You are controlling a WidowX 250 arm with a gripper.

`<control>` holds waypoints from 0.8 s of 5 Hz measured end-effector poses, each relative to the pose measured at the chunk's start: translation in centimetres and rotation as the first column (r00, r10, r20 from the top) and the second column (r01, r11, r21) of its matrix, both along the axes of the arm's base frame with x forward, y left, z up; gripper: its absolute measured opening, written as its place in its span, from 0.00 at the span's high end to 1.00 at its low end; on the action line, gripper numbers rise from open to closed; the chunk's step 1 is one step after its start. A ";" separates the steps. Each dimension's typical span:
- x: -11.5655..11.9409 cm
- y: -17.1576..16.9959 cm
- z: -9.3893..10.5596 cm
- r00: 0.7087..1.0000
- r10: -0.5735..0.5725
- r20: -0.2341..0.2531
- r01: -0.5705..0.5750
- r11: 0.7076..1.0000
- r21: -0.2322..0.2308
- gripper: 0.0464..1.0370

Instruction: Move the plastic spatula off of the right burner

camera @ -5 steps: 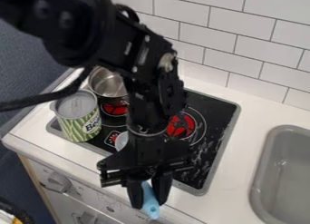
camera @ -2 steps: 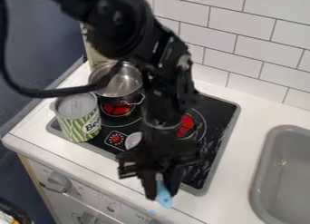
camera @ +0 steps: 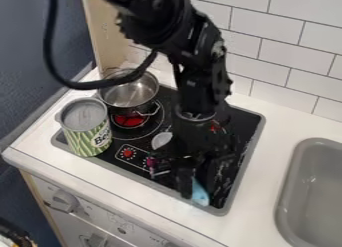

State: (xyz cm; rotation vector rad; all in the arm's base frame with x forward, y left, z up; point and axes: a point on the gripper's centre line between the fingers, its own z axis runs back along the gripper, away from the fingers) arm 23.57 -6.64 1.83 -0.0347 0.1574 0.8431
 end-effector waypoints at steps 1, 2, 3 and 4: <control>1.3 -0.4 -0.4 1.000 0.021 -0.009 -0.021 1.000 -0.008 0.72; 2.1 -1.1 -1.0 0.999 0.042 -0.031 -0.043 0.999 -0.025 0.72; 3.3 -1.4 -1.2 0.998 0.061 -0.029 -0.062 0.998 -0.033 0.72; 4.7 -1.7 -1.6 0.997 0.079 -0.024 -0.079 0.996 -0.031 0.72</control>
